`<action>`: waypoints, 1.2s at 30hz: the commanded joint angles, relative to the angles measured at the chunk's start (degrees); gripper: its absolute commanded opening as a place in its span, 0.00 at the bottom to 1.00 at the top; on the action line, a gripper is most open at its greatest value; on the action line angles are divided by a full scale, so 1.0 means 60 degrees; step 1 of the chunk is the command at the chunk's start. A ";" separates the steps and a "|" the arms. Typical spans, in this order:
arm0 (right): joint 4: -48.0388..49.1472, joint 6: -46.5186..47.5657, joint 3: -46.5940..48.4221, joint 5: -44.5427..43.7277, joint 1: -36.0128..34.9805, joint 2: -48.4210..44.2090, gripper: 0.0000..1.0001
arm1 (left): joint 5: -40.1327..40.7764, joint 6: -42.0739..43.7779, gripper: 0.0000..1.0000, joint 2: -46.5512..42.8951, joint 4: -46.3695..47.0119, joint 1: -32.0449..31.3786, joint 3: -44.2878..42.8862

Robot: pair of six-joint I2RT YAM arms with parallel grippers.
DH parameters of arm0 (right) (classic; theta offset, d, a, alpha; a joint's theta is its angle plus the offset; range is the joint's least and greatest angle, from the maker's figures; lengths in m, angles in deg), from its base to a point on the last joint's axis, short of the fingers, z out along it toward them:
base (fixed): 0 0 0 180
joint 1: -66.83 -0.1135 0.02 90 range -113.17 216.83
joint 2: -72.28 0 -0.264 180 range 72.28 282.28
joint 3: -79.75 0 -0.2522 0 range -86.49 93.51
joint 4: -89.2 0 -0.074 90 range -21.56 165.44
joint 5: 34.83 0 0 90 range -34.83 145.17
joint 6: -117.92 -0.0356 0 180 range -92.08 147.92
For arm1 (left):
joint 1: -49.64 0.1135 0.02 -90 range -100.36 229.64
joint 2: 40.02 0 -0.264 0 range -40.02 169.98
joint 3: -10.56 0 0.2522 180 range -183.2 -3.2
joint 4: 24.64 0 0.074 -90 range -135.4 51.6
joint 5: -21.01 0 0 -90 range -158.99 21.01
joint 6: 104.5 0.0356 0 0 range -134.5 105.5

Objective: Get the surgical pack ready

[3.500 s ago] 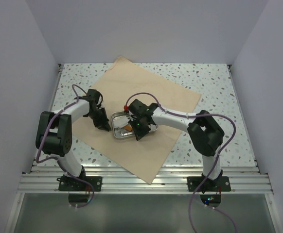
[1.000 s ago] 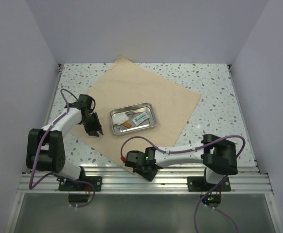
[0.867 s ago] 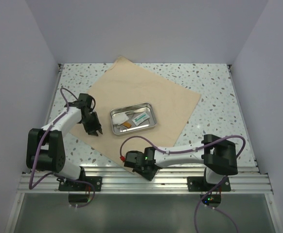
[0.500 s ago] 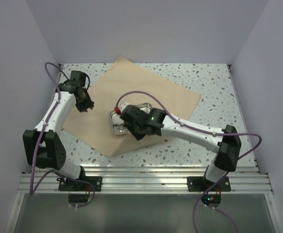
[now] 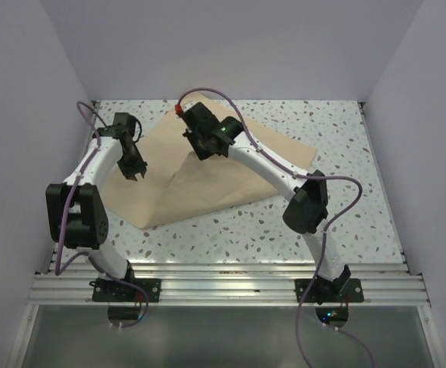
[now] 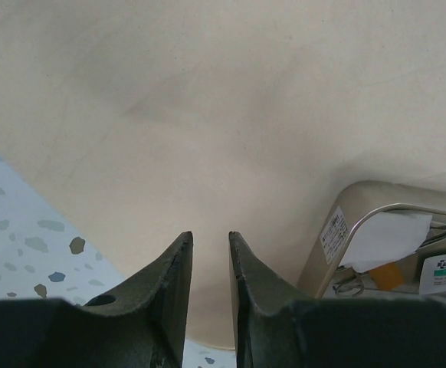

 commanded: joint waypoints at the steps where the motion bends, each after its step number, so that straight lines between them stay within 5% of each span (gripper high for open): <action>1: 0.0156 0.0251 0.0753 0.0141 0.0357 0.0261 0.00 | -0.0153 0.0174 0.29 0.0061 0.0226 0.0245 -0.0191; 14: 0.1035 0.0295 0.1896 0.1018 0.0973 0.1535 0.00 | -0.0504 0.0320 0.28 0.0515 0.0343 0.0319 -0.0192; 36: 0.2500 0.0105 0.0960 0.1533 0.1119 0.3044 0.04 | -0.0607 0.0672 0.27 0.0603 0.0446 0.0568 0.0072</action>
